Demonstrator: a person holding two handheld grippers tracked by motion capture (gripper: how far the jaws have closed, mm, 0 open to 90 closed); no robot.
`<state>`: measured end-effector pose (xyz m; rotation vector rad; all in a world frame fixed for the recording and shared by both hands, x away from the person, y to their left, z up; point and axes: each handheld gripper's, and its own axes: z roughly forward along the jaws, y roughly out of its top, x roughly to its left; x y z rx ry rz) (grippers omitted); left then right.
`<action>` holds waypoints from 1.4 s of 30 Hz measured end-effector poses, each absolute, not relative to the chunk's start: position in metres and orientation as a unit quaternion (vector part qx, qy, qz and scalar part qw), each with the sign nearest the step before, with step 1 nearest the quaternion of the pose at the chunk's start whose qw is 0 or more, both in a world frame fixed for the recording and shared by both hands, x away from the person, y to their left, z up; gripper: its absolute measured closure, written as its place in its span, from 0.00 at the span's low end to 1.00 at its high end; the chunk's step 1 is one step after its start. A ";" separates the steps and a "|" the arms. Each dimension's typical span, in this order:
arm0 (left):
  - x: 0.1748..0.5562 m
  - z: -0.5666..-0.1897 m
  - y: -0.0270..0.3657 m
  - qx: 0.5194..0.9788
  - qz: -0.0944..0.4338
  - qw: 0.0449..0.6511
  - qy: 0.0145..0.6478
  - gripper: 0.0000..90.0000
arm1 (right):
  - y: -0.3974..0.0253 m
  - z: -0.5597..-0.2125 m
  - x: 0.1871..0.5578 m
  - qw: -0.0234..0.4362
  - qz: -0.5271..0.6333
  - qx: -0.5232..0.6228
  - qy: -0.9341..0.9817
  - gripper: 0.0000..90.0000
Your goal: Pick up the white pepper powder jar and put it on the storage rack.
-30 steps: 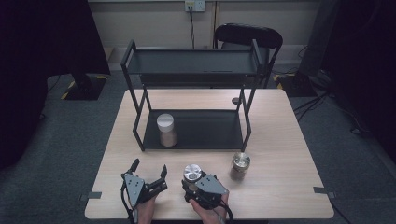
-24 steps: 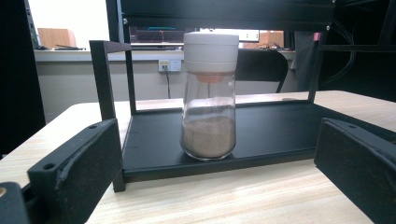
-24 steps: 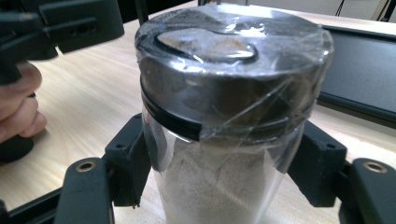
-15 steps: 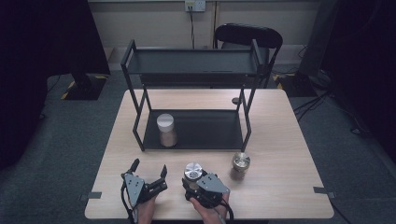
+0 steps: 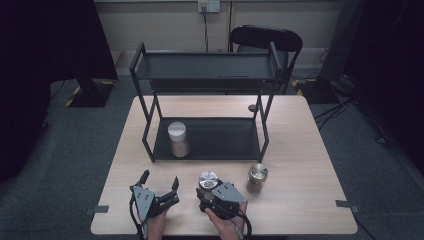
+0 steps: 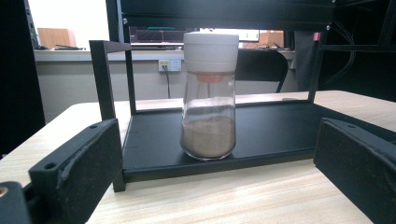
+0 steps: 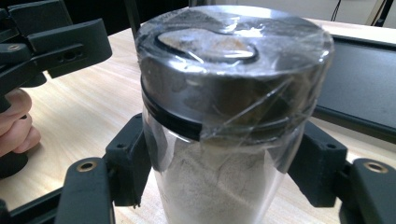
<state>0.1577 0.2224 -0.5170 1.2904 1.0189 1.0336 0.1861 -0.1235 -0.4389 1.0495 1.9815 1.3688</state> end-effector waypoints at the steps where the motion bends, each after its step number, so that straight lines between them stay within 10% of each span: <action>1: 0.158 -0.517 0.222 0.548 0.439 0.564 0.433 0.01 | -0.124 -0.438 0.187 0.253 0.504 0.386 0.730 0.35; 42: 0.158 -0.517 0.222 0.548 0.439 0.565 0.433 0.01 | -0.118 -0.410 0.222 0.264 0.503 0.383 0.728 0.35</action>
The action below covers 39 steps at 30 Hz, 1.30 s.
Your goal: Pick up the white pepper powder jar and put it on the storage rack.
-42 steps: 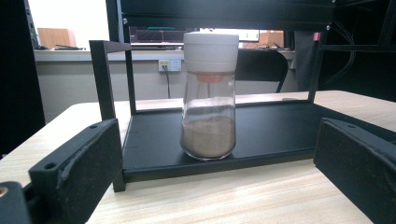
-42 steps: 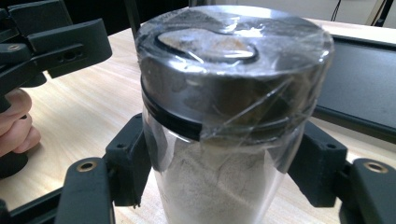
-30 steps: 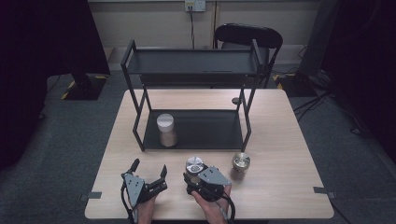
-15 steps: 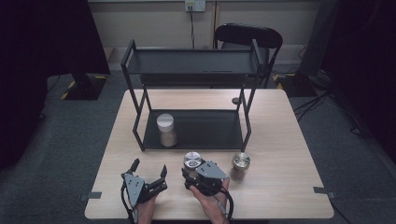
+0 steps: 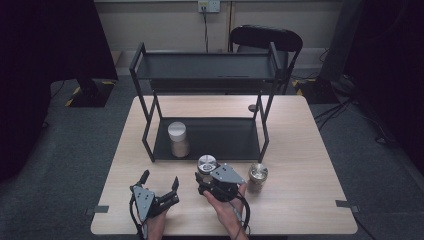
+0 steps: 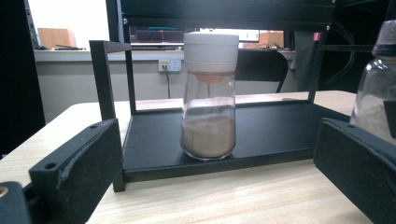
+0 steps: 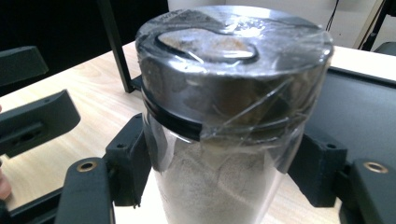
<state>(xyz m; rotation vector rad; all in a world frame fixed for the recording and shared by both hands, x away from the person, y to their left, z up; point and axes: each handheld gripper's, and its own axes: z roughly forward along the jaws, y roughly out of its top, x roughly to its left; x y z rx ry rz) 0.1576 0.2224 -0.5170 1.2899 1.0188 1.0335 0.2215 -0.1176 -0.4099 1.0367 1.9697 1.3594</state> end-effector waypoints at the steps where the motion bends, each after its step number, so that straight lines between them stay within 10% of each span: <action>1: 0.158 -0.517 0.222 0.548 0.439 0.565 0.433 0.01 | -0.117 -0.409 0.223 0.264 0.502 0.384 0.728 0.35; 39: 0.158 -0.517 0.223 0.548 0.439 0.565 0.433 0.01 | -0.097 -0.389 0.286 0.270 0.486 0.403 0.727 0.35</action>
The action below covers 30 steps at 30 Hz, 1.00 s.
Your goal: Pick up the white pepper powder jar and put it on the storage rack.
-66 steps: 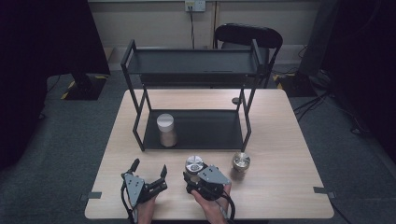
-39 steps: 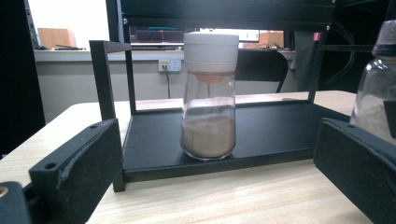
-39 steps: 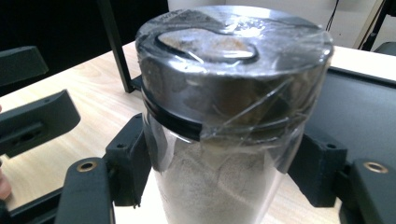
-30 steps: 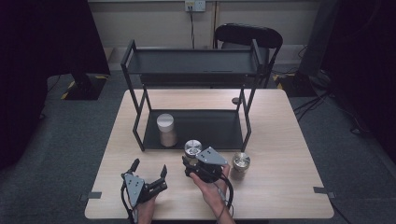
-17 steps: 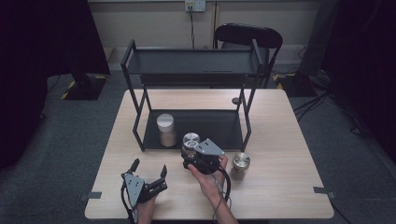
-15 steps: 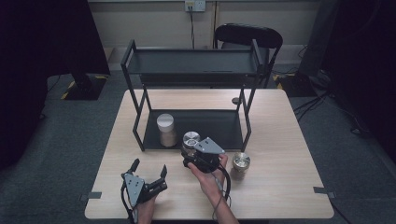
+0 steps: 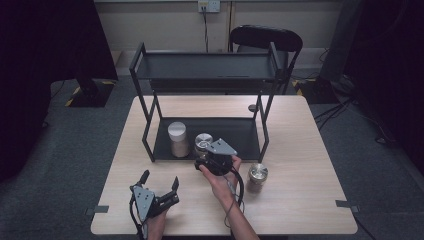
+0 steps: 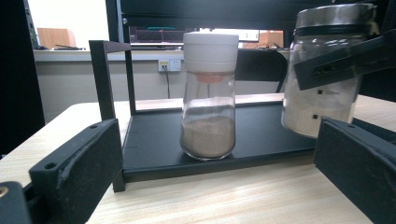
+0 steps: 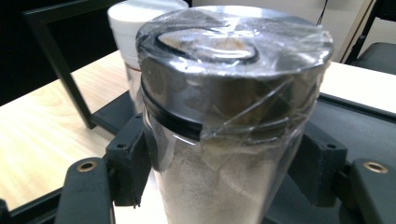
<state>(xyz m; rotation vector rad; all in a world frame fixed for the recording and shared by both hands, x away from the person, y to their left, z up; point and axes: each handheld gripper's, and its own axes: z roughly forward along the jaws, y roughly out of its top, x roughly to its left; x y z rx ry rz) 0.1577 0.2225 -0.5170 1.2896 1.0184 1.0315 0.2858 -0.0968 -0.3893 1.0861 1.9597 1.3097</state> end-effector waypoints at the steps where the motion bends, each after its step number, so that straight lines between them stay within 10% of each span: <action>1: 0.158 -0.517 0.222 0.548 0.439 0.565 0.433 0.01 | -0.097 -0.390 0.288 0.269 0.486 0.405 0.726 0.35; 30: 0.158 -0.517 0.223 0.548 0.439 0.565 0.433 0.01 | -0.073 -0.409 0.329 0.269 0.468 0.437 0.719 0.35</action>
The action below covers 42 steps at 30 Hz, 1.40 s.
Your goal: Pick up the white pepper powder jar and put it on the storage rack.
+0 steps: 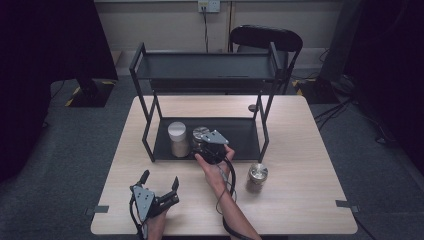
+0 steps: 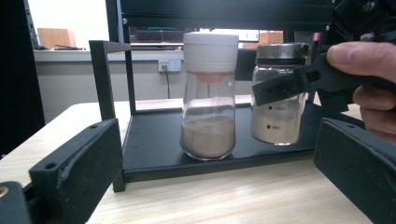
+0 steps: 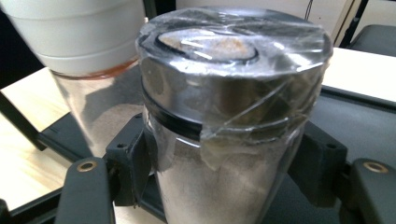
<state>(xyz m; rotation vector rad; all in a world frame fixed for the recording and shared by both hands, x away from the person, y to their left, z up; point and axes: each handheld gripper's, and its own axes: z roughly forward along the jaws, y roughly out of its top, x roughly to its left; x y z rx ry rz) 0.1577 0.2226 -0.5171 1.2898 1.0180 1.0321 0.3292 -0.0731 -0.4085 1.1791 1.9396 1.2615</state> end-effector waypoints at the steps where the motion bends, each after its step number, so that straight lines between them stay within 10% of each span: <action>1: 0.158 -0.517 0.223 0.549 0.439 0.565 0.433 0.01 | -0.073 -0.409 0.330 0.269 0.467 0.438 0.720 0.35; 42: 0.158 -0.517 0.223 0.548 0.439 0.565 0.433 0.01 | -0.069 -0.421 0.343 0.273 0.453 0.445 0.723 0.34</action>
